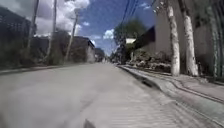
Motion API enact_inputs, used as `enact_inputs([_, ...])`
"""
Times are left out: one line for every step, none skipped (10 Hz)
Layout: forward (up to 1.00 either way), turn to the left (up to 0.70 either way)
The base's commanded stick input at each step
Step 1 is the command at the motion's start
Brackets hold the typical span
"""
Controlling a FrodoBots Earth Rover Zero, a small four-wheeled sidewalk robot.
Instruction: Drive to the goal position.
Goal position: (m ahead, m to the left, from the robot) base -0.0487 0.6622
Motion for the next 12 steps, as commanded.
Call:
enact_inputs([1.00,0.00])
enact_inputs([1.00,0.00])
enact_inputs([1.00,0.00])
enact_inputs([1.00,0.00])
enact_inputs([0.94,0.00])
enact_inputs([0.57,0.00])
enact_inputs([0.23,0.00])
enact_inputs([0.05,0.00])
enact_inputs([0.00,0.00])
enact_inputs([0.00,0.00])
enact_inputs([0.00,0.00])
enact_inputs([0.00,0.00])
